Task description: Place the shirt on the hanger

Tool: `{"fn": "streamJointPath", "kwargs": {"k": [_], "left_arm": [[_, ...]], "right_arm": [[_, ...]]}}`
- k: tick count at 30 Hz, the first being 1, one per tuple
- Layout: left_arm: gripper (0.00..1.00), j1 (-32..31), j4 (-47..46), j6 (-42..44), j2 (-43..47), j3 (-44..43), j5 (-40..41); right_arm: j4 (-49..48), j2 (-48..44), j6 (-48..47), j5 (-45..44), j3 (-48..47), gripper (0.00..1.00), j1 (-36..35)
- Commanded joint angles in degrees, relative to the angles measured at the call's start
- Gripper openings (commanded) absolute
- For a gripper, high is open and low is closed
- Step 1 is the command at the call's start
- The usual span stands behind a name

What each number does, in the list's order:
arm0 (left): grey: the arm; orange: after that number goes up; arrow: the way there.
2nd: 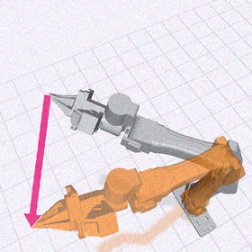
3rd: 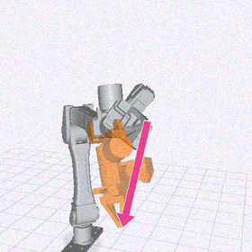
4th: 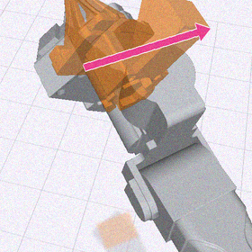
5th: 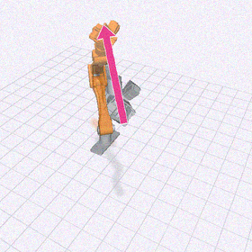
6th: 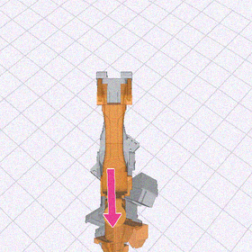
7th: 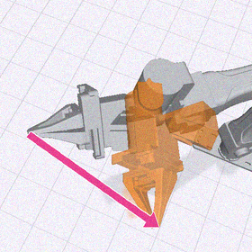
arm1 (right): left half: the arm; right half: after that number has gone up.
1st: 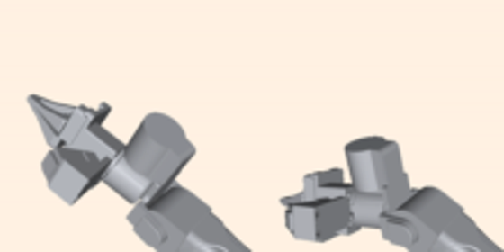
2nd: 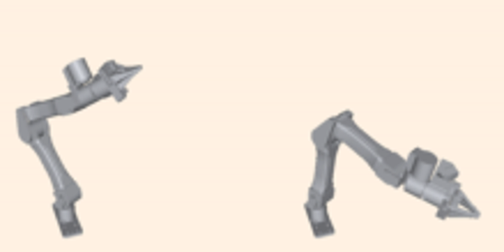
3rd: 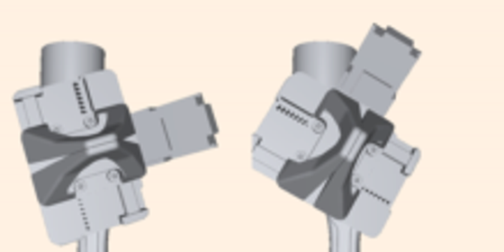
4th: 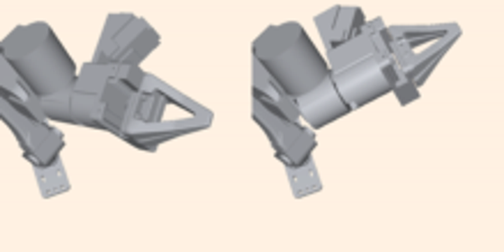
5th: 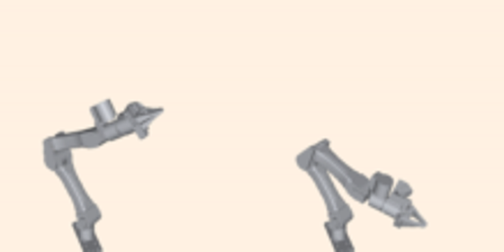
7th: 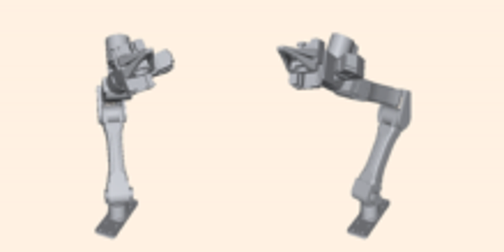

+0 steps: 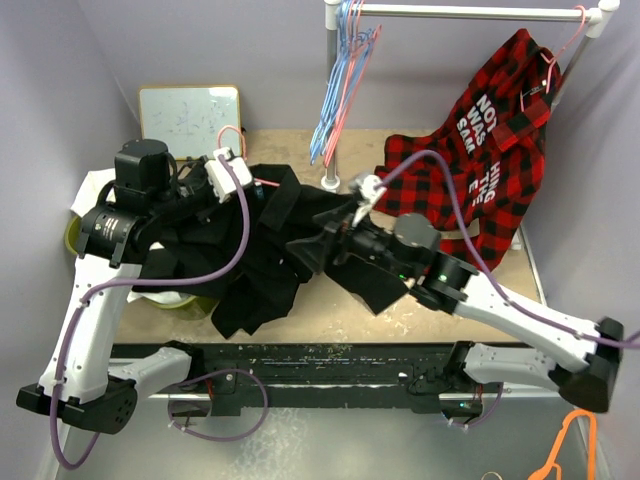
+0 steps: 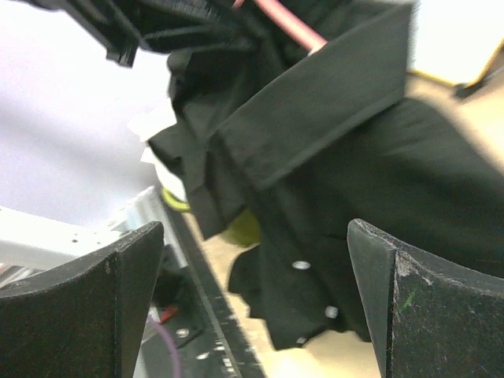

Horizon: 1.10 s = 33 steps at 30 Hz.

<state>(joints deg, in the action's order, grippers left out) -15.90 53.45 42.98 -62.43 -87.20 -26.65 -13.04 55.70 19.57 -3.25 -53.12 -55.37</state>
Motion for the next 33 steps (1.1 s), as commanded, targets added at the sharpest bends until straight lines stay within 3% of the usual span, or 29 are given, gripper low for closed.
{"fn": "streamJointPath", "kwargs": {"k": [1, 7, 15, 21, 26, 30, 33], "left_arm": [[0.0, -0.2, 2.6, 9.8, 1.0, -0.6, -3.4], [0.0, -0.2, 6.4, 13.2, 0.1, -5.4, -5.0], [0.0, -0.2, 15.6, 20.4, -0.3, -11.1, -10.8], [0.0, -0.3, 18.5, 25.0, 0.0, -10.8, -12.2], [0.0, -0.2, 18.7, 25.2, -0.6, -12.8, -12.7], [0.0, -0.2, 19.2, 26.2, -1.1, -14.0, -12.1], [0.0, -0.3, 19.9, 28.2, -1.4, -14.1, -10.3]], "right_arm": [[-1.5, -7.1, -9.1, -13.3, 7.5, 1.0, 2.1], [-10.9, -14.5, -16.1, -9.0, 21.2, 1.0, 2.1], [-18.7, -15.0, -19.5, -0.8, 25.9, 1.0, 2.1], [-16.8, -8.9, -20.4, 18.2, 20.3, 1.0, 4.7], [-18.5, -3.5, -21.7, 23.3, 18.9, 0.99, 5.8], [-21.3, -2.2, -21.4, 25.0, 21.4, 0.86, 7.5], [-23.4, -3.2, -19.9, 24.8, 23.7, 0.56, 9.3]]}}
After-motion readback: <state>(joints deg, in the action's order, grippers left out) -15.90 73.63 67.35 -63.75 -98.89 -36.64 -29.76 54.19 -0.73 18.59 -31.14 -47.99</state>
